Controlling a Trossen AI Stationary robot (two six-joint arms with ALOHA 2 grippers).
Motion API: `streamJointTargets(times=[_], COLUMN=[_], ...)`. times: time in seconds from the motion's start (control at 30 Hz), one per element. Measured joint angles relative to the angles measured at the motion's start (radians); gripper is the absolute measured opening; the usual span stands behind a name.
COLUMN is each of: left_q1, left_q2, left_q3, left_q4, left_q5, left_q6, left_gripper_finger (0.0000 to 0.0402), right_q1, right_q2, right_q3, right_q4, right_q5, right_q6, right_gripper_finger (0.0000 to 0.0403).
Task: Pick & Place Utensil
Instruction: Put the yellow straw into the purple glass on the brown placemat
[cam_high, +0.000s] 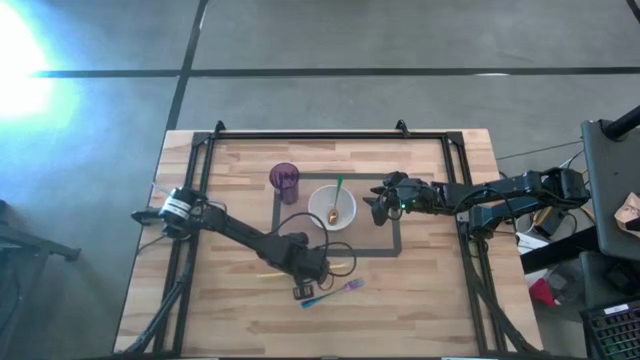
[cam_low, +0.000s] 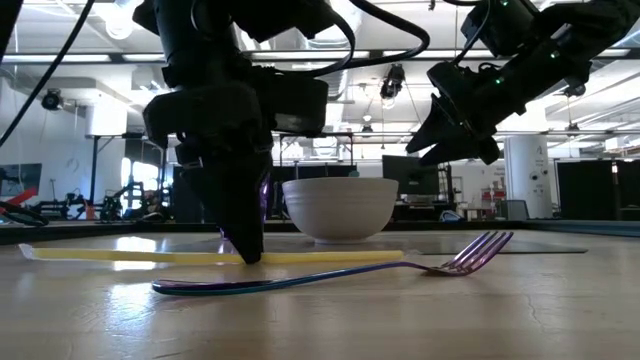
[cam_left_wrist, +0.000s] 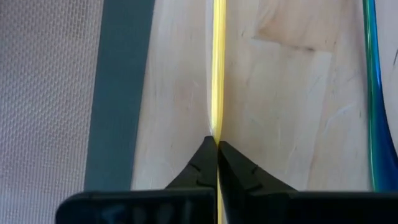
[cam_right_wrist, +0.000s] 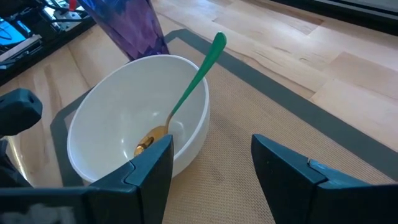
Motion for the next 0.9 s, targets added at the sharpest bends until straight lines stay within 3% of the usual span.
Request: streamJointTargets(times=[0.7, 0.9], left_q1=[-0.002, -0.002], left_q2=[-0.246, -0.377], left_q3=[-0.009, -0.049], left_q4=[-0.055, -0.043], left_q5=[-0.024, -0.131], left_q6=[0.079, 0.106], left_gripper_finger=[0.0, 0.0], right_q1=[0.01, 0.053], right_q2=[0.0, 0.0], right_q3=[0.005, 0.005], right_q4=[-0.03, -0.034], right_q5=[-0.038, -0.041], right_q6=[0.003, 0.006], right_gripper_finger=[0.021, 0.021])
